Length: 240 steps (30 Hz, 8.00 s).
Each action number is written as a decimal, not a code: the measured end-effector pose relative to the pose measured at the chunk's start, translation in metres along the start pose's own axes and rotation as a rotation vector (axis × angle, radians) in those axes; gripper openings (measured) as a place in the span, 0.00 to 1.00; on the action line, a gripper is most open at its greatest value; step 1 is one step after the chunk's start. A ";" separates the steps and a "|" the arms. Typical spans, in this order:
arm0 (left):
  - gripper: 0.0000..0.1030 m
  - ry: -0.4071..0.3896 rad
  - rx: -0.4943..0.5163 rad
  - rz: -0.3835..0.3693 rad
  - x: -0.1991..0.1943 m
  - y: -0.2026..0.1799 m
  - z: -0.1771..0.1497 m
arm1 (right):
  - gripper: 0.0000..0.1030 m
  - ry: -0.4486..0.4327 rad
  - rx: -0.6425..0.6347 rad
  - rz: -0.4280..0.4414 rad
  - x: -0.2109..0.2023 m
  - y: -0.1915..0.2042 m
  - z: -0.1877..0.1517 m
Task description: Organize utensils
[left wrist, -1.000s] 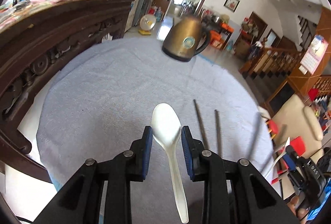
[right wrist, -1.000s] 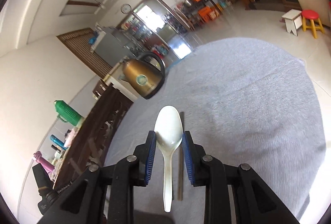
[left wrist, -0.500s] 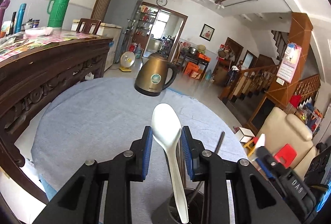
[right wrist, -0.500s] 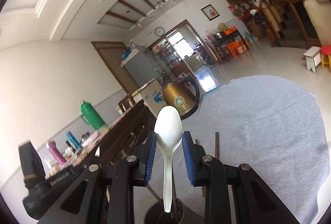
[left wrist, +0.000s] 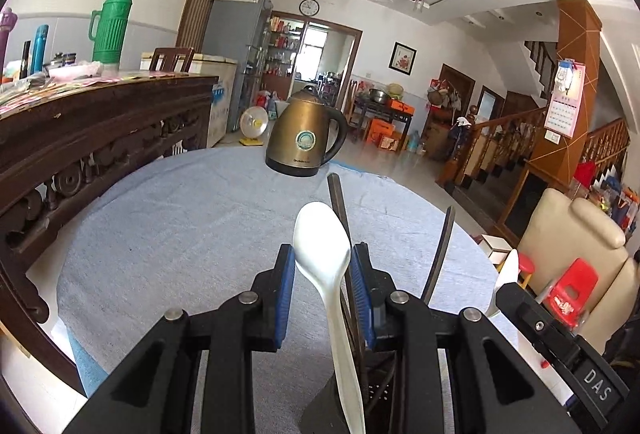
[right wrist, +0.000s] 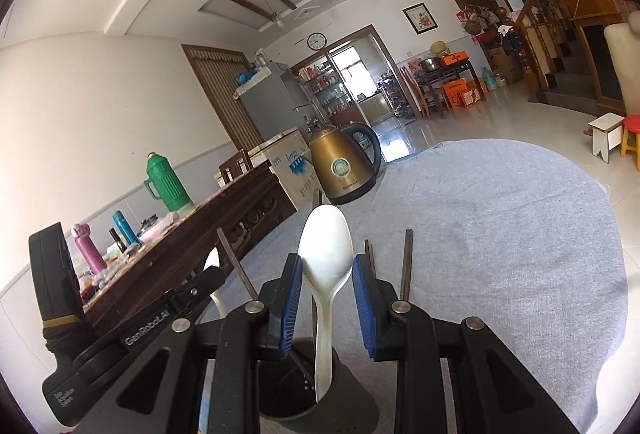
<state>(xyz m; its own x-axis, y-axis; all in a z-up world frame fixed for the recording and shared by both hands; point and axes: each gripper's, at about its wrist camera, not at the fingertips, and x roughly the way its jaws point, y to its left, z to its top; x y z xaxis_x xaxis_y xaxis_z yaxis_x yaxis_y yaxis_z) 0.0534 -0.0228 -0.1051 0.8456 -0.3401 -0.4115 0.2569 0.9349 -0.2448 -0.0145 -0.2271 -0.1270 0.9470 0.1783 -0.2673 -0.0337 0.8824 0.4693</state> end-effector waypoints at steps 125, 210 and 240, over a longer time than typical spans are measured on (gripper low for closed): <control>0.26 -0.119 -0.051 -0.108 0.000 0.007 -0.018 | 0.31 0.102 0.131 -0.117 -0.011 -0.057 -0.020; 0.76 0.624 0.259 0.002 0.289 0.019 -0.004 | 0.10 0.719 0.034 -0.329 0.320 -0.134 0.052; 0.73 0.724 0.180 0.020 0.366 -0.015 0.032 | 0.10 0.719 -0.004 -0.292 0.317 -0.140 0.055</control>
<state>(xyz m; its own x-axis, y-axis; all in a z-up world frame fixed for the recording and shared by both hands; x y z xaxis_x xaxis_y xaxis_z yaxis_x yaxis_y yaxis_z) 0.3738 -0.1581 -0.2234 0.3469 -0.2460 -0.9050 0.3702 0.9225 -0.1089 0.3084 -0.3181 -0.2314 0.4772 0.1754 -0.8611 0.1831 0.9385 0.2926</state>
